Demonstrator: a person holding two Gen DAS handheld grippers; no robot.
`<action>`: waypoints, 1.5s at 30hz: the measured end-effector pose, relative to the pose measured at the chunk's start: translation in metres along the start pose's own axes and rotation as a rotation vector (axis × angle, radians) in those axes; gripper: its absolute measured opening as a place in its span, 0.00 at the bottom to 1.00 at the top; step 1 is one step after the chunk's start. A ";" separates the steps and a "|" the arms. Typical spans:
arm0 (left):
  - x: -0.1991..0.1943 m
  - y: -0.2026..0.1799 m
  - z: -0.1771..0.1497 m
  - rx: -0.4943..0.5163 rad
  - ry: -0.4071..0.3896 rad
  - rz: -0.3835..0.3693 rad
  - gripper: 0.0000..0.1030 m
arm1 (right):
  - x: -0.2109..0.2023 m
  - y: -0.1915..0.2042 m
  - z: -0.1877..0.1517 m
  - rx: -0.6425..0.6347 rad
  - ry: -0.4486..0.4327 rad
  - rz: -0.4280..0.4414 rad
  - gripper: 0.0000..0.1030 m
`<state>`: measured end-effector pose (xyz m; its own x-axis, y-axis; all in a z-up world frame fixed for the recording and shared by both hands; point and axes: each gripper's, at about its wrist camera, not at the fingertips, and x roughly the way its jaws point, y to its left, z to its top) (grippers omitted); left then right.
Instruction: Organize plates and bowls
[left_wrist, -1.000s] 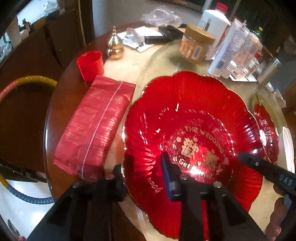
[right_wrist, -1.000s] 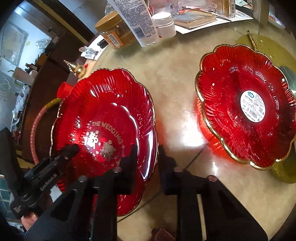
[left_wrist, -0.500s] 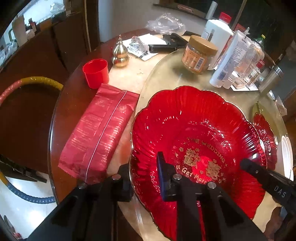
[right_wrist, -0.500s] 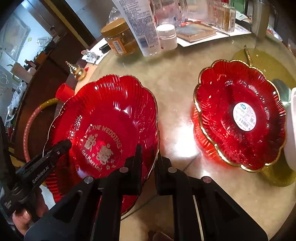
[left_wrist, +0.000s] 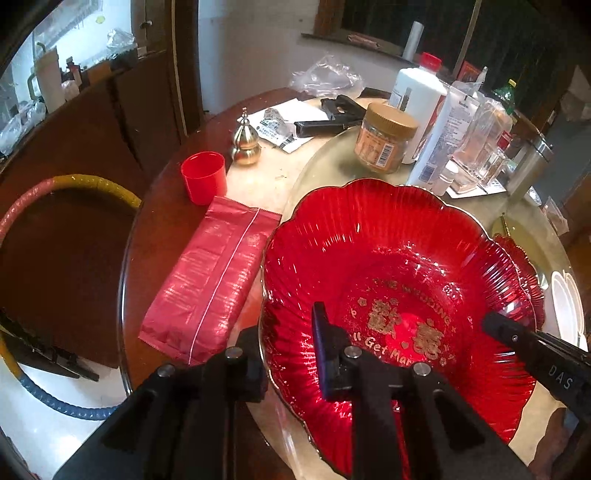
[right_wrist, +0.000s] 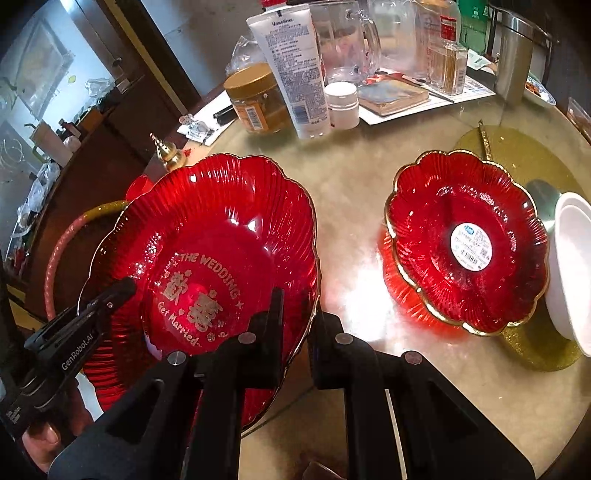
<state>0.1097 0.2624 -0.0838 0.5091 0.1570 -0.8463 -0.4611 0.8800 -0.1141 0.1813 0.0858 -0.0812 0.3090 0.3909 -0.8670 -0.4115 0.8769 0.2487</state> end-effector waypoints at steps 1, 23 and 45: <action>0.002 0.001 -0.002 -0.002 0.003 0.002 0.18 | 0.002 0.000 -0.002 -0.002 0.001 -0.001 0.10; 0.007 0.002 -0.027 0.058 -0.050 0.102 0.68 | 0.009 0.006 -0.022 -0.074 -0.025 -0.145 0.52; -0.063 -0.068 -0.030 0.153 -0.202 -0.016 0.72 | -0.077 -0.035 -0.058 -0.061 -0.227 -0.240 0.59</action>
<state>0.0874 0.1797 -0.0382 0.6577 0.2155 -0.7218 -0.3440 0.9384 -0.0333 0.1227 0.0090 -0.0484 0.5834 0.2333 -0.7780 -0.3521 0.9358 0.0166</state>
